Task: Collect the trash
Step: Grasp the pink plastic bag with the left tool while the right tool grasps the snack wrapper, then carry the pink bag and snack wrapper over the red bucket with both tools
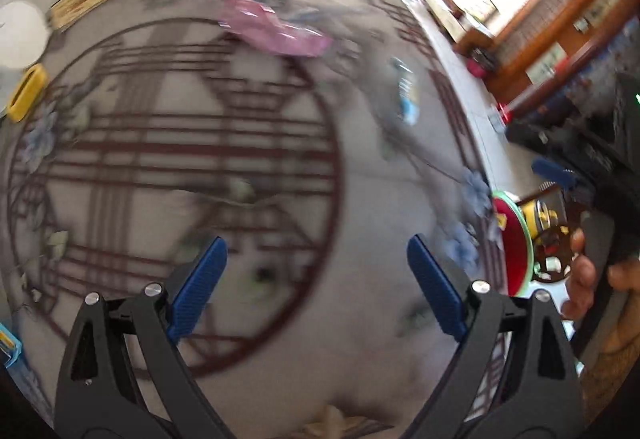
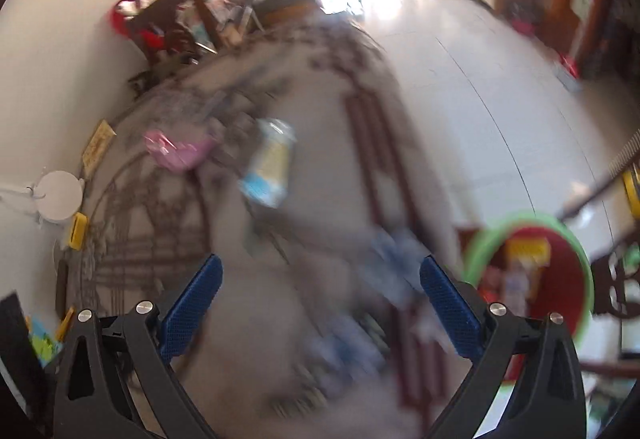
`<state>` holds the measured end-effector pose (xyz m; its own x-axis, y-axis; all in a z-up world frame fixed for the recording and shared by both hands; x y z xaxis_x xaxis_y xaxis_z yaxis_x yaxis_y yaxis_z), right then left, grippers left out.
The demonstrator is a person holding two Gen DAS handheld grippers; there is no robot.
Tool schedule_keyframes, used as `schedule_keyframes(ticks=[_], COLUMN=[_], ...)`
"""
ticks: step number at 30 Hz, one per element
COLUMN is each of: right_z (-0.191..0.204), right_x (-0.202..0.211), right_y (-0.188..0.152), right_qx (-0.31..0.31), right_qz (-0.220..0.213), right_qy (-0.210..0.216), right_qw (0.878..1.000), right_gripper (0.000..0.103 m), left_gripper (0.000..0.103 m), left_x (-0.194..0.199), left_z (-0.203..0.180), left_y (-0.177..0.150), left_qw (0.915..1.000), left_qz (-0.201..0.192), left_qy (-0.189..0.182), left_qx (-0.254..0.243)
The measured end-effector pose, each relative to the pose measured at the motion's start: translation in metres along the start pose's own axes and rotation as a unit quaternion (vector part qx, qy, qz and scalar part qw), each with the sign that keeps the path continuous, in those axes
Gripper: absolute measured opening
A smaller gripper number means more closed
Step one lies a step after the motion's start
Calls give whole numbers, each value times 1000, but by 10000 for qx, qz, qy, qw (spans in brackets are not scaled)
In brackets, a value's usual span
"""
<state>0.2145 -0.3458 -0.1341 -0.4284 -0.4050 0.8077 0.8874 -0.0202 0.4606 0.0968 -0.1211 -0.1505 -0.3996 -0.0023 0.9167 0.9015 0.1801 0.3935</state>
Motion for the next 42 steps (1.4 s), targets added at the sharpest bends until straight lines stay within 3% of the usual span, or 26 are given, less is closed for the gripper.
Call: schedule_keyframes(ticks=[5, 11, 15, 21, 27, 28, 29, 34, 42], right_z=[17, 5, -2, 0, 1, 3, 4, 14, 42], right_x=[-68, -131, -150, -131, -102, -99, -95, -75, -41], right_y=[43, 54, 49, 41, 23, 21, 20, 10, -32], right_qx=[280, 563, 572, 672, 618, 602, 580, 596, 618], right_qz=[389, 908, 1063, 873, 823, 814, 805, 694, 794], right_qy=[-457, -748, -671, -302, -4, 29, 78, 213, 496], right_qw=[9978, 9915, 9904, 9935, 9947, 9949, 9950, 9956, 9937], right_gripper=[94, 59, 26, 25, 25, 25, 25, 25, 25], left_gripper=[89, 89, 89, 89, 89, 79, 61, 27, 23], left_x=[-13, -43, -73, -115, -140, -144, -150, -150, -69], left_z=[33, 47, 40, 29, 16, 14, 14, 17, 37], left_y=[30, 87, 127, 166, 195, 196, 195, 182, 139], left_qw=[9993, 9956, 9935, 9887, 9890, 9891, 9890, 9893, 9931], left_qz=[-104, -159, -169, 53, -109, -58, 49, 194, -537], left_qy=[78, -40, -58, -29, 342, 392, 412, 331, 643], left_qx=[345, 921, 1128, 1498, 1433, 1417, 1417, 1411, 823])
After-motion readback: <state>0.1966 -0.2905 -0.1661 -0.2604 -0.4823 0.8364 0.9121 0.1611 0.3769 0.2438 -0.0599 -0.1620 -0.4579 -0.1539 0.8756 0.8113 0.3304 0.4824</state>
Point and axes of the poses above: each gripper's, at about its wrist camera, not at the fingertips, and x roughly against the way its jaws point, z to its left, y to its top, the point moved 6 cm from there along -x, roughly the way its jaws point, and after that the axes turned 12 degrees about y, right-handed, at the moved point
